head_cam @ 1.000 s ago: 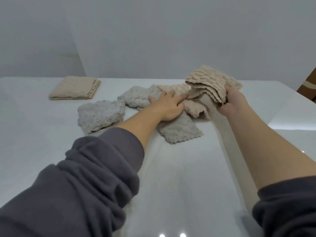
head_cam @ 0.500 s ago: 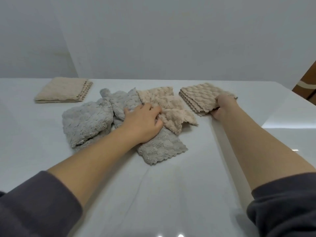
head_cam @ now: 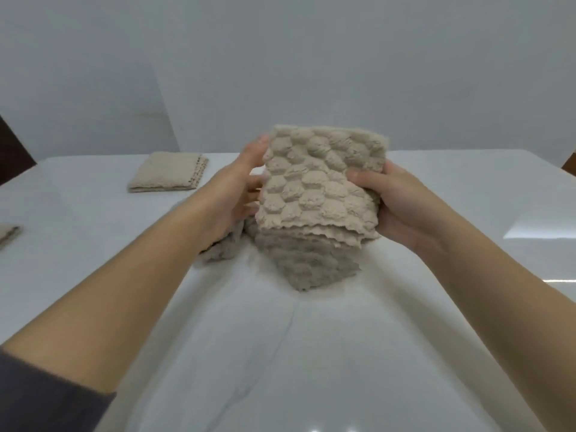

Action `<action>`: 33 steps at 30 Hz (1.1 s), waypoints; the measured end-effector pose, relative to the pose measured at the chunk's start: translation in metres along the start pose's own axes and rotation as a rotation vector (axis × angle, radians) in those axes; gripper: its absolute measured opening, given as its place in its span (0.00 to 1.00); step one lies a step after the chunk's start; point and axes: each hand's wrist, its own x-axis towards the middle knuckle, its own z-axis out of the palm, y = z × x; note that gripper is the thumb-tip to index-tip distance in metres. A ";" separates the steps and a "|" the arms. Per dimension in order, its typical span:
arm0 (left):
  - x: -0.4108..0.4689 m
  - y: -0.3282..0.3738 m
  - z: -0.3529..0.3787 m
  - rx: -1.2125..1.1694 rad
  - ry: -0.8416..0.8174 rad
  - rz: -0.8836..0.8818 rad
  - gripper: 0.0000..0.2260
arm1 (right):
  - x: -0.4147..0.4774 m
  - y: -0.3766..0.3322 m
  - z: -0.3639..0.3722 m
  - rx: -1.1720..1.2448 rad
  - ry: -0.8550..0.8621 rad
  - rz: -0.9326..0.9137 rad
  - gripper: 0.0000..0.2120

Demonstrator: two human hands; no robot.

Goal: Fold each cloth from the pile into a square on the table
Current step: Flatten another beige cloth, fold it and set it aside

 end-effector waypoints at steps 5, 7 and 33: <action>-0.051 -0.011 -0.037 0.090 0.125 -0.018 0.15 | -0.016 0.022 0.030 -0.072 -0.147 0.175 0.18; -0.069 -0.012 -0.050 0.233 0.167 0.037 0.13 | -0.020 0.019 0.033 -0.240 -0.247 0.251 0.23; -0.049 -0.065 0.072 0.222 0.071 -0.171 0.12 | -0.052 0.031 -0.048 -1.023 0.280 0.102 0.20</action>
